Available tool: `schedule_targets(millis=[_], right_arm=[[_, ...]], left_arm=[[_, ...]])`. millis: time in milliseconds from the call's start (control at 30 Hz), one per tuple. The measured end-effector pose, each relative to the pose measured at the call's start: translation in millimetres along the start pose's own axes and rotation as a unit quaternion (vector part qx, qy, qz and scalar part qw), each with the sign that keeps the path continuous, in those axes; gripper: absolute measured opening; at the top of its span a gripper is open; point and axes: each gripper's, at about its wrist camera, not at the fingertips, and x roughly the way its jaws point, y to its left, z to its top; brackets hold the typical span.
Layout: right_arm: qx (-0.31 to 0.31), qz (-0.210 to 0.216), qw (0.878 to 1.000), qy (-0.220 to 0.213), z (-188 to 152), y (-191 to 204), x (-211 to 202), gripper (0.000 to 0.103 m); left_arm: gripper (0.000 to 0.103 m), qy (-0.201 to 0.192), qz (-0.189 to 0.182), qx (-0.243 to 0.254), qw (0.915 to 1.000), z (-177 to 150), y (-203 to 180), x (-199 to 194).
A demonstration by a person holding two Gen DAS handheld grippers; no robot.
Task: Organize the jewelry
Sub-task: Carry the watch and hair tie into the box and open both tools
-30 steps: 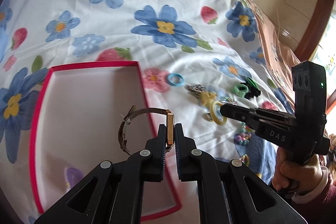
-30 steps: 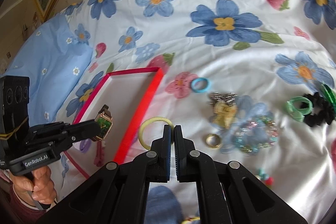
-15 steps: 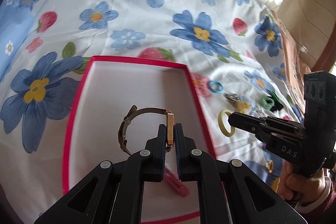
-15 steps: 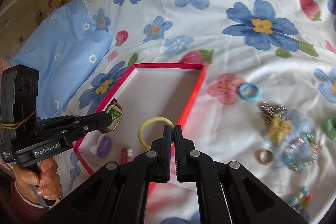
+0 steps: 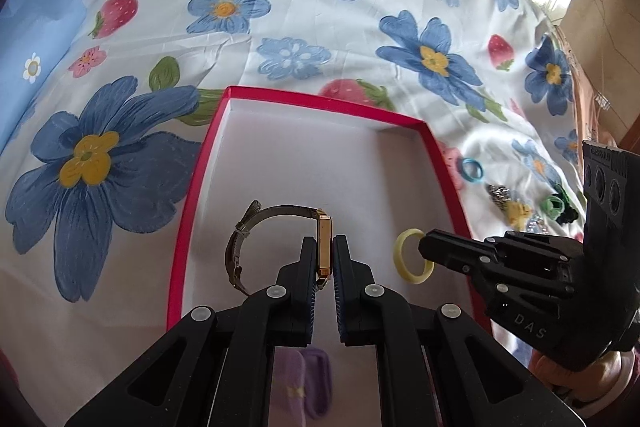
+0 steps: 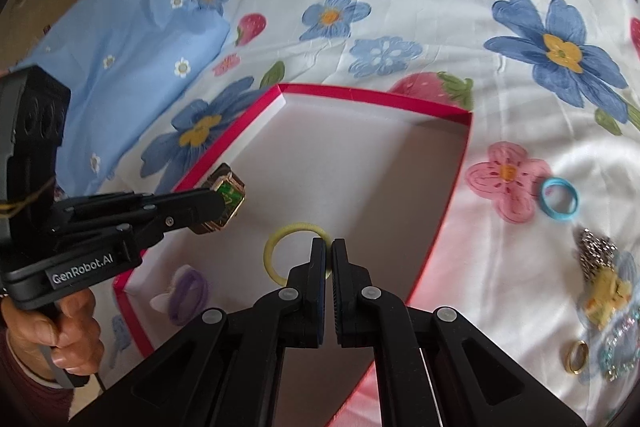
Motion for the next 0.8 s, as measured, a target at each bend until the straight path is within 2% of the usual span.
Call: schedule_targets(millis=[333,633,800], right_arm=[[-0.021,-0.009,0.999,0.034,-1,1,26,0.003],[-0.029,-0.009,0.999,0.036,1,4,28,0.006],[-0.022,-0.005,0.999,0.033,1,4,25,0.011]], left_arm=[[0.007,0.016,0.029,0.020,0.9992,0,-6,27],[0.007,0.023,0.039,0.026,0.9986,-1,-9,32],[0.010,0.024,0.040,0.027,0.9986,-1,-10,32]])
